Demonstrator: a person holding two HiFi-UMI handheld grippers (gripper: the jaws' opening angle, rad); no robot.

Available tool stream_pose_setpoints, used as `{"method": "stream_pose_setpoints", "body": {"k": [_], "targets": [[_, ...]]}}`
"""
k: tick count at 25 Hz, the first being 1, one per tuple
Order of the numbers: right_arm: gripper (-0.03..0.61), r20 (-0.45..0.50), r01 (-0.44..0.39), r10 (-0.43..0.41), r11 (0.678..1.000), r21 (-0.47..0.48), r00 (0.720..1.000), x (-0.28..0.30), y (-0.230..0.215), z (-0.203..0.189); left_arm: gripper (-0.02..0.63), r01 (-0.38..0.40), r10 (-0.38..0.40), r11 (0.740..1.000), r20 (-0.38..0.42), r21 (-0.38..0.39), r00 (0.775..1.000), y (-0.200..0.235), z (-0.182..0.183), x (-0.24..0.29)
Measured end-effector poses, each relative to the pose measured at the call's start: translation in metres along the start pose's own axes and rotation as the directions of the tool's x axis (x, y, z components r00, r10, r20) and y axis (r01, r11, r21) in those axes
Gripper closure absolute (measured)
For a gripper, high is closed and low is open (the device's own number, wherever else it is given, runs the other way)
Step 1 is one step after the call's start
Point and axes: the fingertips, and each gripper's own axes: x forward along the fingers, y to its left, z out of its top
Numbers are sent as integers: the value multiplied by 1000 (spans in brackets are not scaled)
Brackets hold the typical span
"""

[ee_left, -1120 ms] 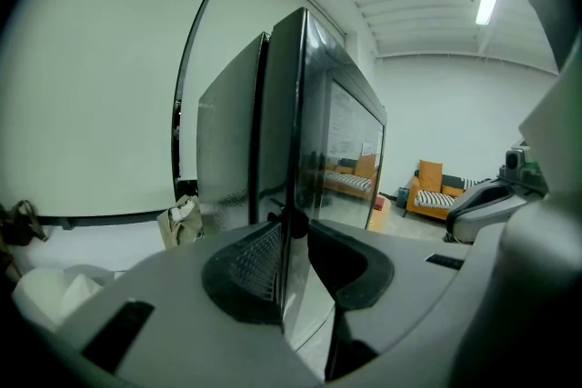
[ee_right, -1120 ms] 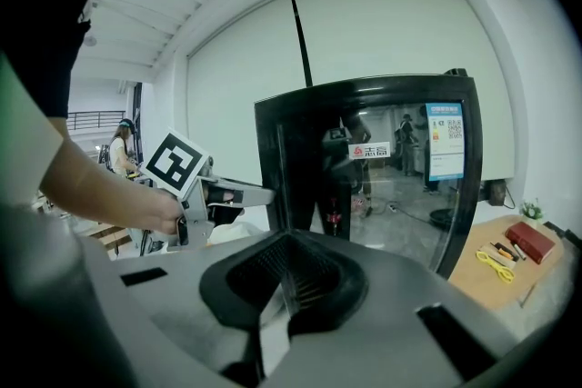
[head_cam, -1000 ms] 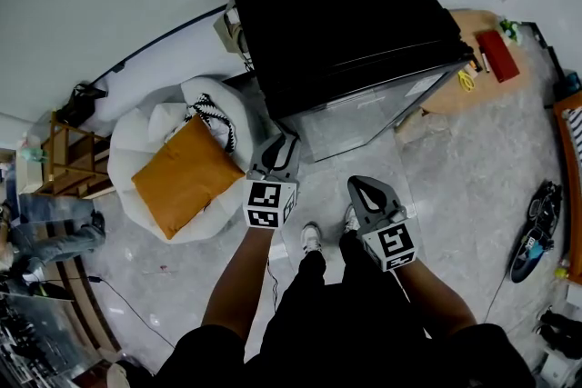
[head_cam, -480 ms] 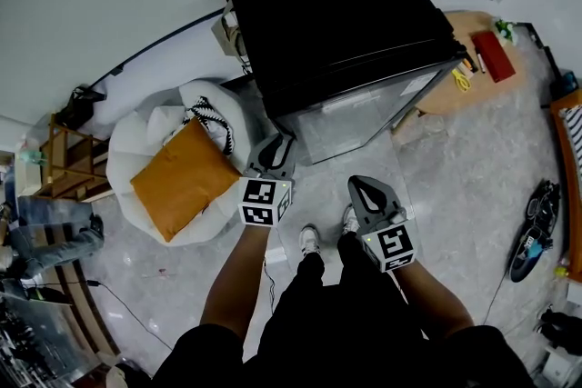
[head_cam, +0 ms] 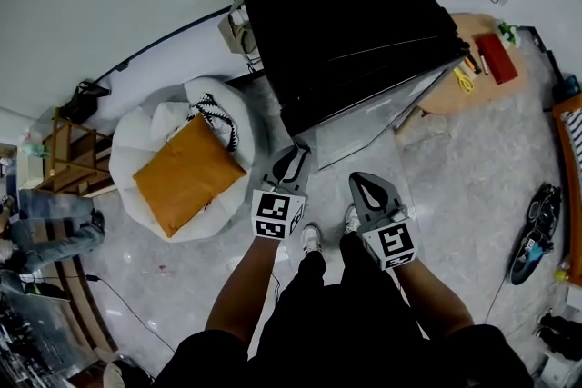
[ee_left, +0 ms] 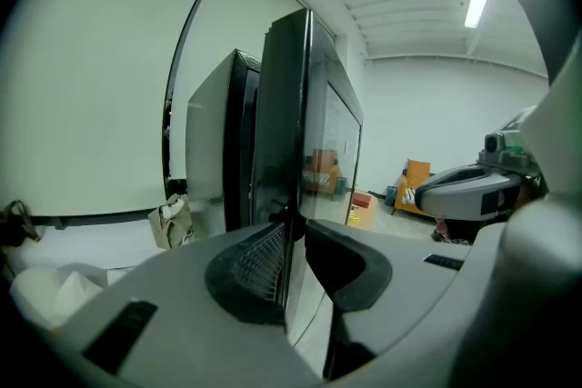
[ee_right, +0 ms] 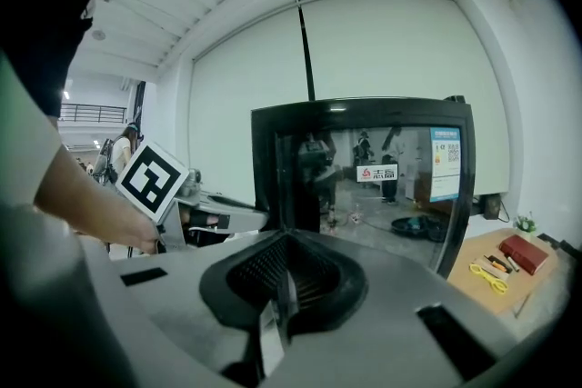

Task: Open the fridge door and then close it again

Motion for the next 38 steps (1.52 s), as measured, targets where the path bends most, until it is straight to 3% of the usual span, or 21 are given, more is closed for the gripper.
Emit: {"method": "stream_pose_setpoints", "body": {"k": [6,16,23,31,38], "targets": [[560,20,38,-38,999,-4,999,-7,14,6,525,15,-14,1000,11,-8,1000,0,-2,-2],[560,69,192,-193,981,11,979,-35,9,23,531,44,-44,999,13,2,999,-13,-9,-5],[560,69,141,-141,990,11,988,-40,1,26,529,0,0,1000,-4,-8,1000,-24,-10,-9],[560,48,4,-2,999,-33,999,-55,3,17,529,-75,75,997,2,-21,997,-46,-16,-20],[560,34,-41,43,998,-46,999,-76,-7,3,529,-136,136,990,10,-34,991,-63,-23,-28]]}}
